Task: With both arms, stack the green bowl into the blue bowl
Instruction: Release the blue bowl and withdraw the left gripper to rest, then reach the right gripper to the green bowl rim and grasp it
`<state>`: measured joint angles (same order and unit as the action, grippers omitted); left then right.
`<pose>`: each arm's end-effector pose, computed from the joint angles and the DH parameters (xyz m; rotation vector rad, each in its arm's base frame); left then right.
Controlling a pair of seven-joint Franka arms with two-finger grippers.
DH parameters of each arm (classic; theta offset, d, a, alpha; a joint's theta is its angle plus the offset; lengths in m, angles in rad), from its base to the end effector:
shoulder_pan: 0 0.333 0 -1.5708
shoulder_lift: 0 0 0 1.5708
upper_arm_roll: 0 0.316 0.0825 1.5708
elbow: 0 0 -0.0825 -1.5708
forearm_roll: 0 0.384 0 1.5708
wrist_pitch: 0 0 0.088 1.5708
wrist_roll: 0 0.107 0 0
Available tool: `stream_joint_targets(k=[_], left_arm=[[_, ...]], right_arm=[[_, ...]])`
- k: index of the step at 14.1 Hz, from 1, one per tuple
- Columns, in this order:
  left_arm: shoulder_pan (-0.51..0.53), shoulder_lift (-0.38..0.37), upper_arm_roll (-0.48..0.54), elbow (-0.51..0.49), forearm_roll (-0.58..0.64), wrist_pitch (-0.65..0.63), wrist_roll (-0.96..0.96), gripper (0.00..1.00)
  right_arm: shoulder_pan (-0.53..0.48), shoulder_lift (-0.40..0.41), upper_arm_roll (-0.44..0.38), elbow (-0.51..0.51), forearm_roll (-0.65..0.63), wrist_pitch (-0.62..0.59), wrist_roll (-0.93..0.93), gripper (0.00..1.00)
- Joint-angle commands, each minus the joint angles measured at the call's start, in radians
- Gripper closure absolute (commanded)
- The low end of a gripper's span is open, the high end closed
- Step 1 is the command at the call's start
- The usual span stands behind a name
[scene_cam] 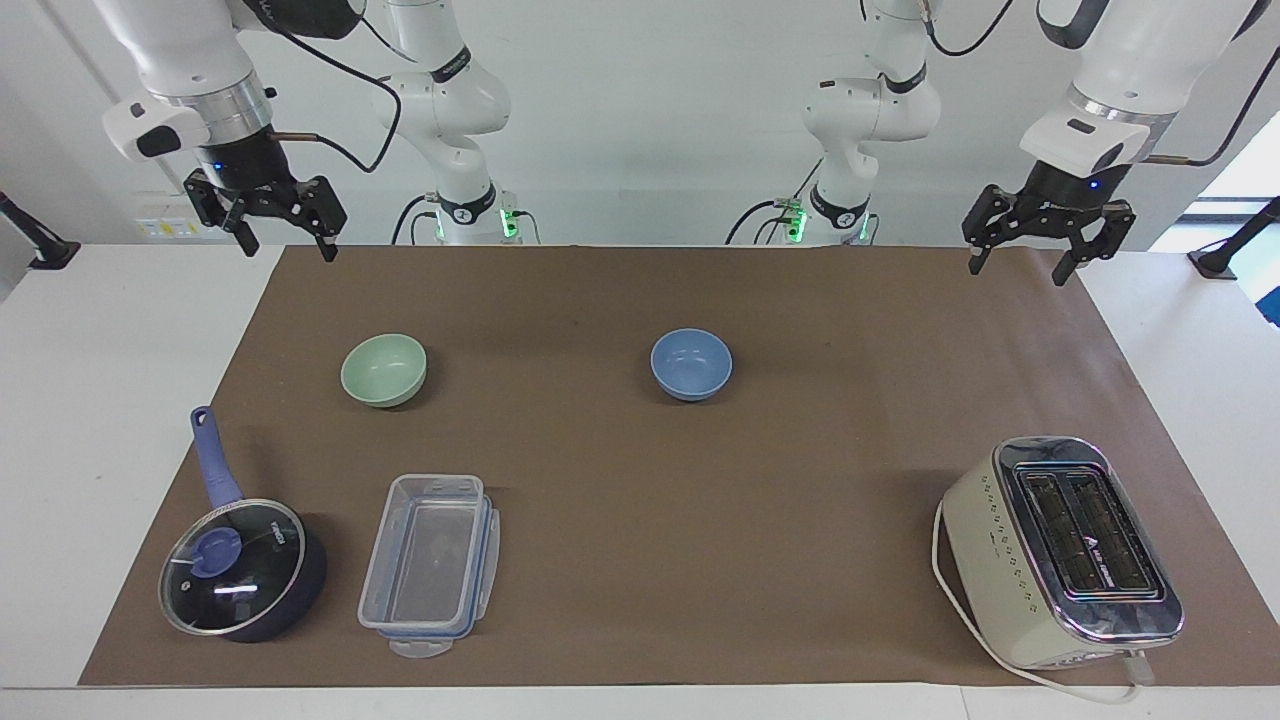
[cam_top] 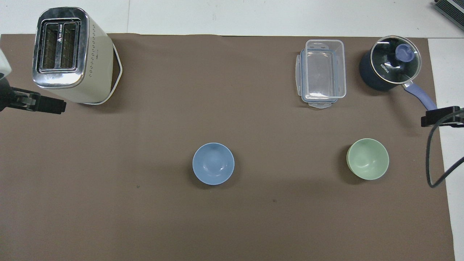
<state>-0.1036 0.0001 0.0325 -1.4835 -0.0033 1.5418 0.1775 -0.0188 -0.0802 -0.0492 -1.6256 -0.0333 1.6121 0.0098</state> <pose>0.5505 -0.0396 0.6629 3.1158 -0.3896 0.0915 0.5321 -0.0408 0.6459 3.1063 -0.1204 0.1022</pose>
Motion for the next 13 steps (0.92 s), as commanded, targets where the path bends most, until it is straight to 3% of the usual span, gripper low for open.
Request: stream_joint_targets(k=[1,5,9,13], left_arm=[[0.019,0.031,-0.009,0.049,0.019,-0.058,0.011,0.0],[0.033,0.012,-0.013,0.025,0.017,-0.068,0.011,0.0],[0.035,-0.014,-0.013,-0.006,0.017,-0.071,0.007,0.0],[0.033,-0.012,-0.013,-0.006,0.017,-0.071,0.007,0.0]], right_arm=[[-0.004,-0.01,0.005,-0.019,-0.008,0.02,-0.002,0.0],[-0.01,-0.009,0.0,-0.055,0.003,0.037,-0.008,0.0],[-0.032,0.007,-0.003,-0.232,0.02,0.211,-0.071,0.0],[-0.067,0.109,-0.003,-0.358,0.02,0.405,-0.154,0.0]])
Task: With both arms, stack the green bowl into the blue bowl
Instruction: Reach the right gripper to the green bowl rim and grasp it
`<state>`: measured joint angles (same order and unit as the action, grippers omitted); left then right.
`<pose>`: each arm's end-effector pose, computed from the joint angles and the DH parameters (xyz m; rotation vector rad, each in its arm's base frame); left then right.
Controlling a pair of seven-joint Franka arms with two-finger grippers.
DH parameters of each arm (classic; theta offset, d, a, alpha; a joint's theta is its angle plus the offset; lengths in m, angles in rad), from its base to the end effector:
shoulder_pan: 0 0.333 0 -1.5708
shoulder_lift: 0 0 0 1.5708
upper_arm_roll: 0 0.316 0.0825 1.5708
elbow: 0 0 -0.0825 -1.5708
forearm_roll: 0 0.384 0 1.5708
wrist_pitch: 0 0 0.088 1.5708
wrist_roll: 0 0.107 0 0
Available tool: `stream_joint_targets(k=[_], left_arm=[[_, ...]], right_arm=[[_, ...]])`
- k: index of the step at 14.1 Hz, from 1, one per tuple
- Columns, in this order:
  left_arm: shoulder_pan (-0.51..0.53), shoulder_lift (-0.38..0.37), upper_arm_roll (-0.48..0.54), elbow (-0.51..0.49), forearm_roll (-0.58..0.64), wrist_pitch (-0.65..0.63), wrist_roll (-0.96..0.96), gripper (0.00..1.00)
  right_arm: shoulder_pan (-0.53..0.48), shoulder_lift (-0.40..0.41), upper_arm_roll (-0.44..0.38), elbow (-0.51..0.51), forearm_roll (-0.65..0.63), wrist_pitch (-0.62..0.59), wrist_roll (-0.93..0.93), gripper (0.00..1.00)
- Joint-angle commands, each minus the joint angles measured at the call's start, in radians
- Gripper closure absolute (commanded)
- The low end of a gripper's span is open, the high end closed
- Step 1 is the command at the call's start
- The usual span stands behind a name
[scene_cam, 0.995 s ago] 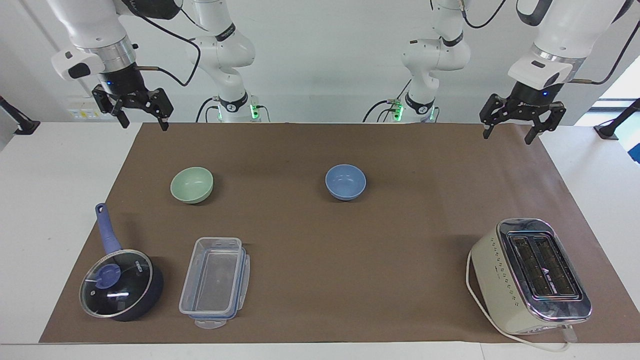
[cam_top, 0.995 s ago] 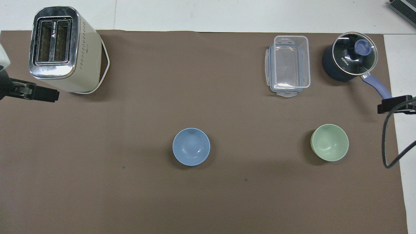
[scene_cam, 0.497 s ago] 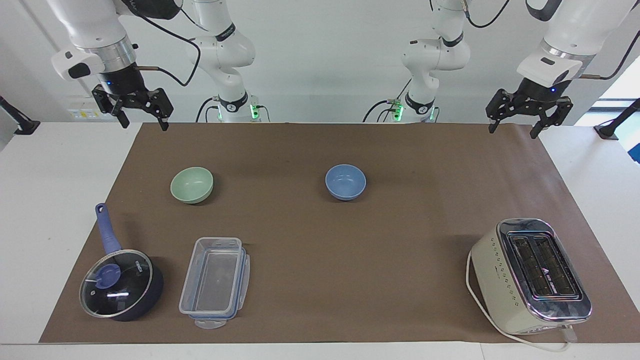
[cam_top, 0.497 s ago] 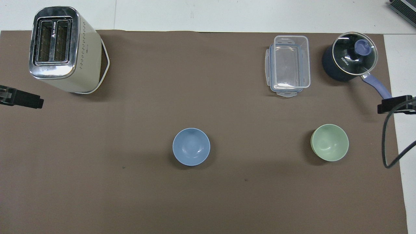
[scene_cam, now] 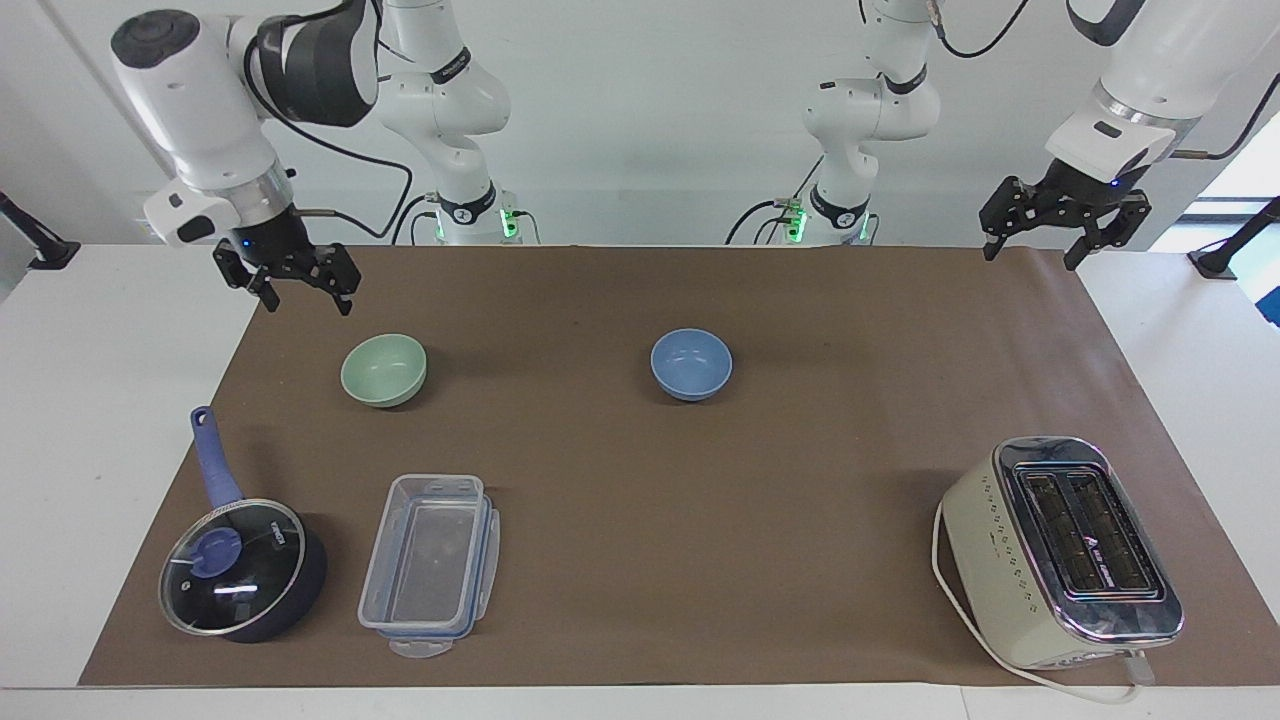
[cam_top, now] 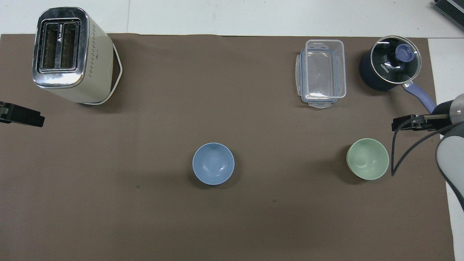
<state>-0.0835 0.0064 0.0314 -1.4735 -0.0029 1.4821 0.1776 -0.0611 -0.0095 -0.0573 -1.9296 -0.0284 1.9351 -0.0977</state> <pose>0.5469 -0.0289 0.6587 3.1183 -0.3601 0.0037 0.5540 -0.0679 0.4902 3.1140 -0.0168 0.0188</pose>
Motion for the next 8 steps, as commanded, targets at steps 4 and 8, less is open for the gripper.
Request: stream_joint_targets(k=[4,8], left_arm=[[0.014,-0.019,-0.011,-0.016,0.017,-0.011,0.006,0.0],[0.013,-0.02,-0.011,-0.016,0.017,-0.011,0.006,0.0]], right_arm=[[-0.034,0.055,0.004,-0.193,0.013,0.217,-0.074,0.0],[-0.077,0.042,0.005,-0.336,0.013,0.352,-0.151,0.0]])
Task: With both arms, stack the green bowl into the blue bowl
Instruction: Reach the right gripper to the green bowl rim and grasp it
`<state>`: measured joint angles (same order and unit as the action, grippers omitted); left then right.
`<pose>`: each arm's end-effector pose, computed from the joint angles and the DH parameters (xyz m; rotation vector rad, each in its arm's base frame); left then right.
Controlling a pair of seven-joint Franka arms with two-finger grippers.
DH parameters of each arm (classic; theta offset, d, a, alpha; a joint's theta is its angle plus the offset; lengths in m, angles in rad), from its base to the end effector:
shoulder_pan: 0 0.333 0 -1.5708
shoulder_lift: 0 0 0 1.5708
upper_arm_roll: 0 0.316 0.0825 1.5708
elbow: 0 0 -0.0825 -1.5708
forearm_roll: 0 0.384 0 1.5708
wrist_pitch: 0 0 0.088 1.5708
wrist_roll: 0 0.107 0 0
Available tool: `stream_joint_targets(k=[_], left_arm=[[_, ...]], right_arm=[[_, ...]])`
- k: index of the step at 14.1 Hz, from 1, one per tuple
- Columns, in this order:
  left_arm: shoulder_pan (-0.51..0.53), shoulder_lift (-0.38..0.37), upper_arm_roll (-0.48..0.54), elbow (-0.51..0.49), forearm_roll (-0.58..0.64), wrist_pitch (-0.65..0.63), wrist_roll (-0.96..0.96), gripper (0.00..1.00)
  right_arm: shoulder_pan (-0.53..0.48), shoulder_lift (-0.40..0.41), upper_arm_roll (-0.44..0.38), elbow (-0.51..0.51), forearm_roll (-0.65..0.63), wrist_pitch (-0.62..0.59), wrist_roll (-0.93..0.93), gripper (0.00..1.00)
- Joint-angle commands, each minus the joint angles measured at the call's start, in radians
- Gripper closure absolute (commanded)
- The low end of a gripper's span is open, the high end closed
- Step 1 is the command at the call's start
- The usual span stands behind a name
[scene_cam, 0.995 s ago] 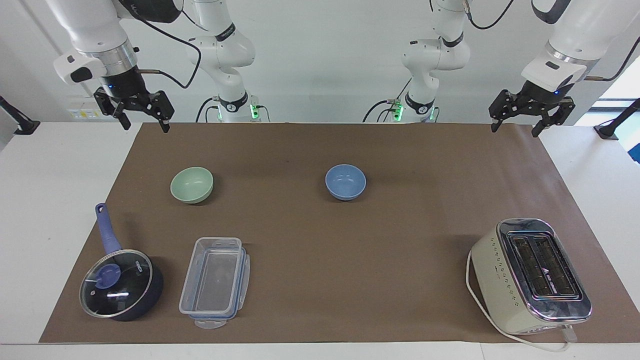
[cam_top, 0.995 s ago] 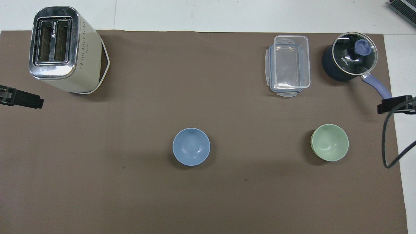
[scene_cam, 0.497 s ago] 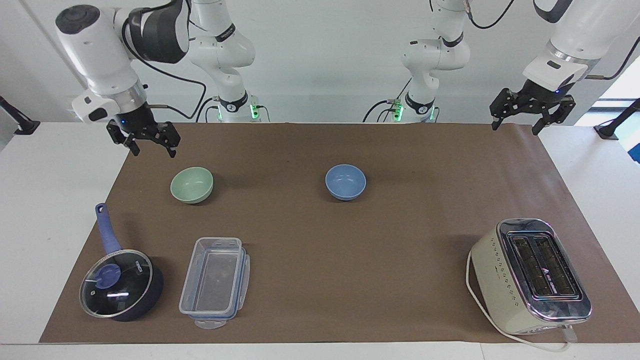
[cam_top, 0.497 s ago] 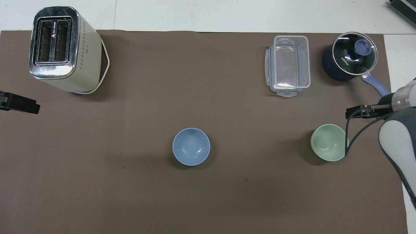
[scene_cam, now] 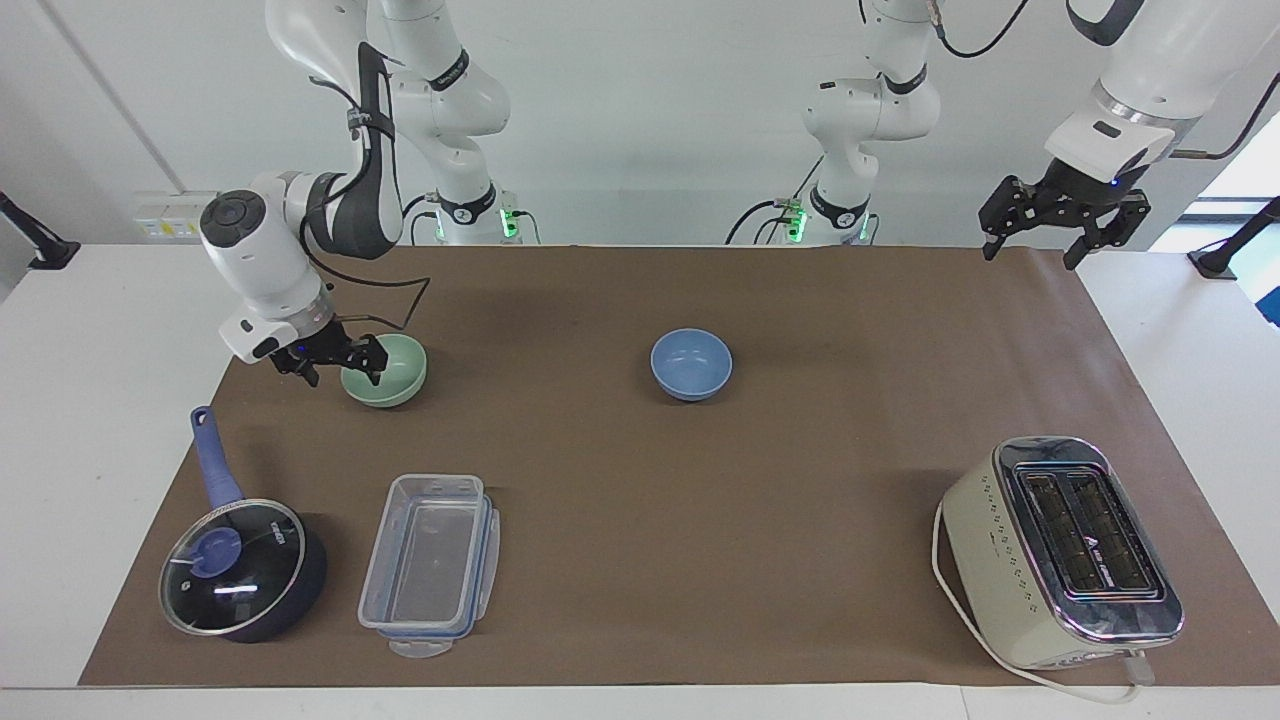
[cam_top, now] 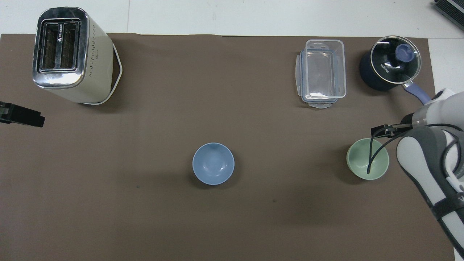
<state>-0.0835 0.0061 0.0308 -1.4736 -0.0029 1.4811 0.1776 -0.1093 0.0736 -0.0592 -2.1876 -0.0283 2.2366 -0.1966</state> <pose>0.5467 -0.0292 0.6587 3.1182 -0.3611 0.0025 0.5317 -0.0911 0.3521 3.1189 0.0717 -0.0451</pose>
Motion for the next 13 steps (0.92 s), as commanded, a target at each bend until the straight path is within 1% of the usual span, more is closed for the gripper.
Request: stream_joint_targets(k=[1,4,5,7,9,10,13], left_arm=[[0.014,-0.018,-0.011,-0.016,0.017,-0.01,0.006,0.0],[0.014,-0.02,-0.011,-0.016,0.017,-0.01,0.006,0.0],[0.014,-0.018,-0.011,-0.016,0.017,-0.01,0.006,0.0],[0.014,-0.018,-0.011,-0.016,0.017,-0.01,0.006,0.0],[0.014,-0.02,-0.012,-0.016,0.017,-0.01,0.006,0.0],[0.014,-0.018,-0.011,-0.016,0.017,-0.01,0.006,0.0],[0.014,-0.018,-0.011,-0.016,0.017,-0.01,0.006,0.0]], right_arm=[[-0.041,-0.041,0.007,-0.095,0.013,0.066,-0.064,0.0],[-0.044,-0.043,0.007,-0.121,0.013,0.083,-0.072,0.0],[-0.046,-0.037,0.007,-0.13,0.013,0.099,-0.082,0.16],[-0.046,-0.037,0.007,-0.132,0.013,0.101,-0.09,0.59],[-0.043,-0.035,0.007,-0.132,0.013,0.097,-0.08,0.94],[-0.043,-0.035,0.007,-0.13,0.013,0.097,-0.08,1.0],[-0.043,-0.034,0.007,-0.126,0.013,0.094,-0.078,1.0]])
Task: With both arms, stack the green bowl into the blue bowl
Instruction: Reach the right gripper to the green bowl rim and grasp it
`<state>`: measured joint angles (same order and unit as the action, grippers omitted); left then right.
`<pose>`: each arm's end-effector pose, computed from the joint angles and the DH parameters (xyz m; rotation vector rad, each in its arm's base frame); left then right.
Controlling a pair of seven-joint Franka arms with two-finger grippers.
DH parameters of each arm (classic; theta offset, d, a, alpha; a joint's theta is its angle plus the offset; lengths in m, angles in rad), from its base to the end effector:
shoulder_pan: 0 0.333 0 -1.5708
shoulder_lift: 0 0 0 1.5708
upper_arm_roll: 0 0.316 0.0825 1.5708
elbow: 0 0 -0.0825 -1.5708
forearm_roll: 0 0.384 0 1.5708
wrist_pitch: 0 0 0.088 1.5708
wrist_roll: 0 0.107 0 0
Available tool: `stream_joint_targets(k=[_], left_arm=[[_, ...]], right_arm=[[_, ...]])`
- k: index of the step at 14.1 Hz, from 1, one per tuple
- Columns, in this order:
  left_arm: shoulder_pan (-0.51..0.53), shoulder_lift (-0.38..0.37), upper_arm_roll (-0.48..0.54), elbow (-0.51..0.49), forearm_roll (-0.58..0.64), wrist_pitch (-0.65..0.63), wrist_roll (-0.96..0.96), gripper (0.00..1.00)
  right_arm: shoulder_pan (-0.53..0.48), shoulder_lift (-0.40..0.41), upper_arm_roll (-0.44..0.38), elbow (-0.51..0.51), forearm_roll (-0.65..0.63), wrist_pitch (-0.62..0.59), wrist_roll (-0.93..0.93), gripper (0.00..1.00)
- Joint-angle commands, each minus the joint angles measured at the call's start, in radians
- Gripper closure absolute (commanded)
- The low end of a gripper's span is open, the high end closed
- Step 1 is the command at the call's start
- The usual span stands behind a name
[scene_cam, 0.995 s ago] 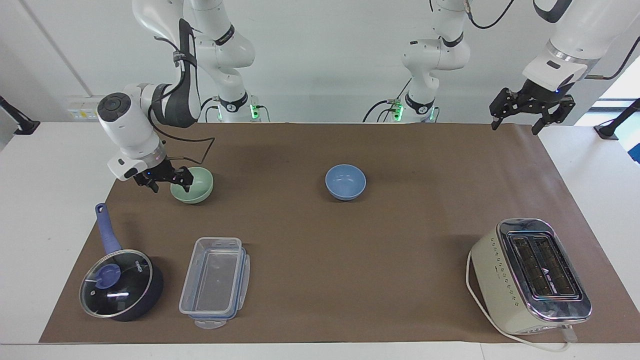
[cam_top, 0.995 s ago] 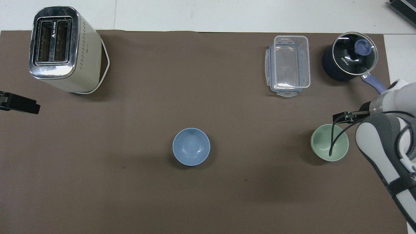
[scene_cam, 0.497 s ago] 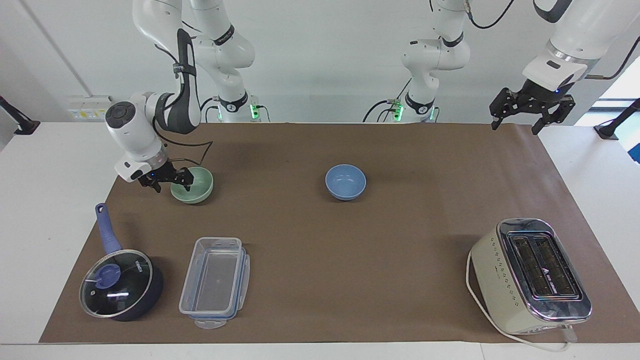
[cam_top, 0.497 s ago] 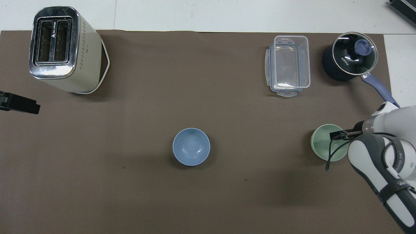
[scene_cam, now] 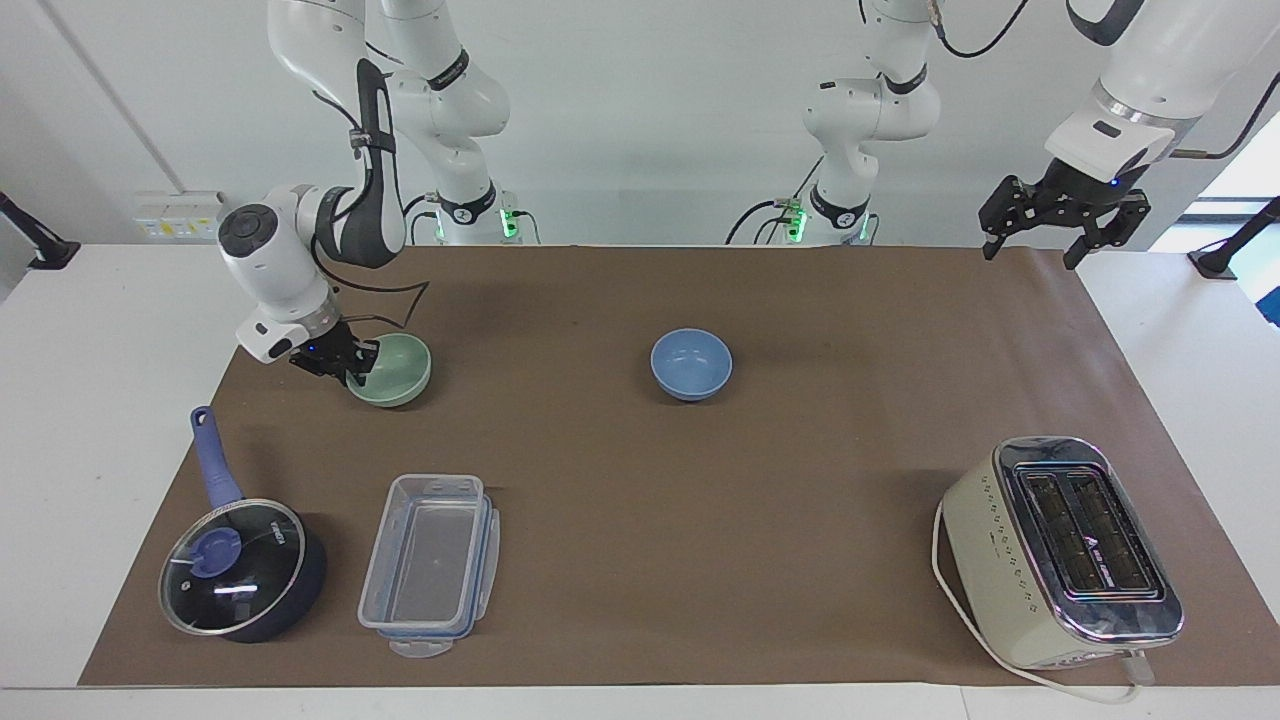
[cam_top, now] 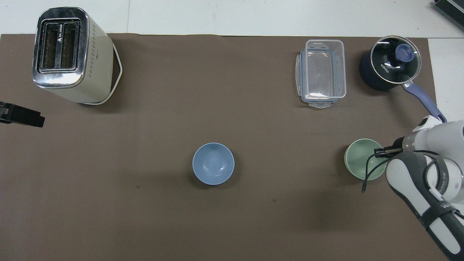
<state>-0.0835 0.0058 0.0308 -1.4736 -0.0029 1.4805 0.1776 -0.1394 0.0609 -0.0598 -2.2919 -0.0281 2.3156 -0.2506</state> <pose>0.5465 -0.0292 0.6588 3.1181 -0.3611 0.0020 0.5058 -0.1026 0.3212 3.1239 0.1107 -0.0649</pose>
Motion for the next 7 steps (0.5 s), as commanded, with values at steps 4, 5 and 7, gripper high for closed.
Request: stream_joint_targets(k=[4,5,7], left_arm=[[0.014,-0.02,-0.011,-0.016,0.017,-0.009,0.006,0.0],[0.014,-0.02,-0.011,-0.016,0.017,-0.009,0.006,0.0],[0.014,-0.02,-0.011,-0.016,0.017,-0.009,0.006,0.0]], right_arm=[[-0.011,-0.032,0.008,-0.005,0.013,0.007,-0.035,1.0],[-0.008,-0.044,0.009,0.009,0.013,-0.014,-0.036,1.0],[0.0,-0.065,0.009,0.051,0.013,-0.092,-0.038,1.0]])
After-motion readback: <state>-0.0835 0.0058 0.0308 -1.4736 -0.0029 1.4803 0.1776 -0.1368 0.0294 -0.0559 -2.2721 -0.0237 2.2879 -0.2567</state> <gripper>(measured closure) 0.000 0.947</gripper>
